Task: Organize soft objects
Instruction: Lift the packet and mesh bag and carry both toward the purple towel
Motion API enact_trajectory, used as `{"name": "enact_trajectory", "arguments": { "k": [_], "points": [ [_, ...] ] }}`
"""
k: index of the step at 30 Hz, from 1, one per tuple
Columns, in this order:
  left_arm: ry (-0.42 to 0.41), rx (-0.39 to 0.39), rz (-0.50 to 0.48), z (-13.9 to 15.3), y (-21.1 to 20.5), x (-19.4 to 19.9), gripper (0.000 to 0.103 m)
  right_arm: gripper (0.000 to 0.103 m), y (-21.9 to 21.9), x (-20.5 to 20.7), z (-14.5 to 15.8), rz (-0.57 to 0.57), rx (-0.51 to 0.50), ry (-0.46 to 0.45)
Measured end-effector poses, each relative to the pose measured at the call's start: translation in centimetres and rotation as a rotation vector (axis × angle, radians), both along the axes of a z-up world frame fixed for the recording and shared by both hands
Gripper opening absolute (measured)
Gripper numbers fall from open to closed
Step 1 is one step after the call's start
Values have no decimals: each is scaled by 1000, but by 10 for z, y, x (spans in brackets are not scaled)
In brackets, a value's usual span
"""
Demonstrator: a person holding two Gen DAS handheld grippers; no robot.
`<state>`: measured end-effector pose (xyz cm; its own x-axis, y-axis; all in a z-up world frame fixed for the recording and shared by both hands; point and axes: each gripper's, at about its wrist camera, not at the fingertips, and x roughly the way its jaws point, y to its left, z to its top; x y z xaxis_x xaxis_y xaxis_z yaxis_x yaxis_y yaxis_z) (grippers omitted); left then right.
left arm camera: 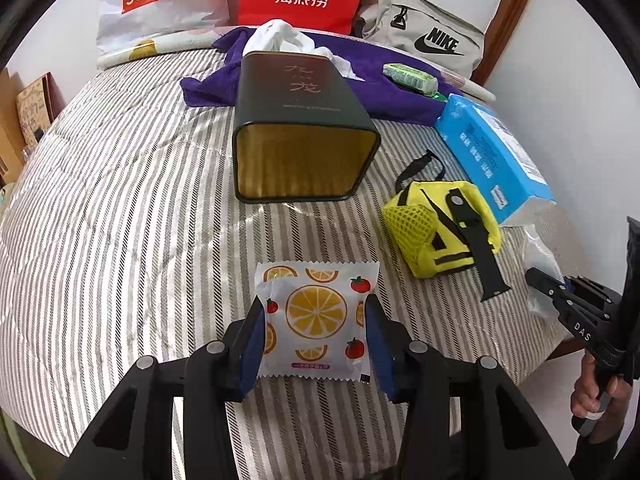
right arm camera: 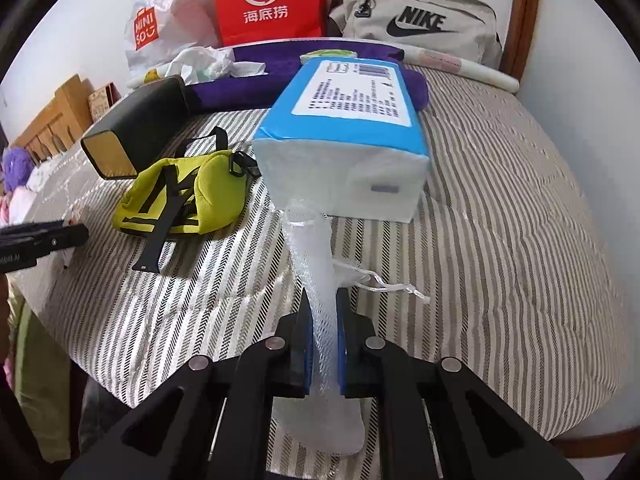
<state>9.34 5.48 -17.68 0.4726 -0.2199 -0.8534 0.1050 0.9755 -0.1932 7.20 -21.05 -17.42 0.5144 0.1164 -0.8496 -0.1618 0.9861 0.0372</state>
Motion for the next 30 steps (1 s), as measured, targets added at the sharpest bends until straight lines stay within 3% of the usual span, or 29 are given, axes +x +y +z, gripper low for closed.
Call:
{"name": "enact_trajectory", "arguments": {
  "k": [6, 16, 30],
  "points": [
    [-11, -28, 9, 11, 1, -6, 43, 9, -2, -6, 5, 22, -8, 20],
    [-76, -15, 24, 54, -3, -5, 44, 9, -6, -5, 52, 75, 71, -27],
    [-146, 7, 35, 106, -3, 29, 44, 9, 2, 50, 108, 102, 15, -112]
  ]
}}
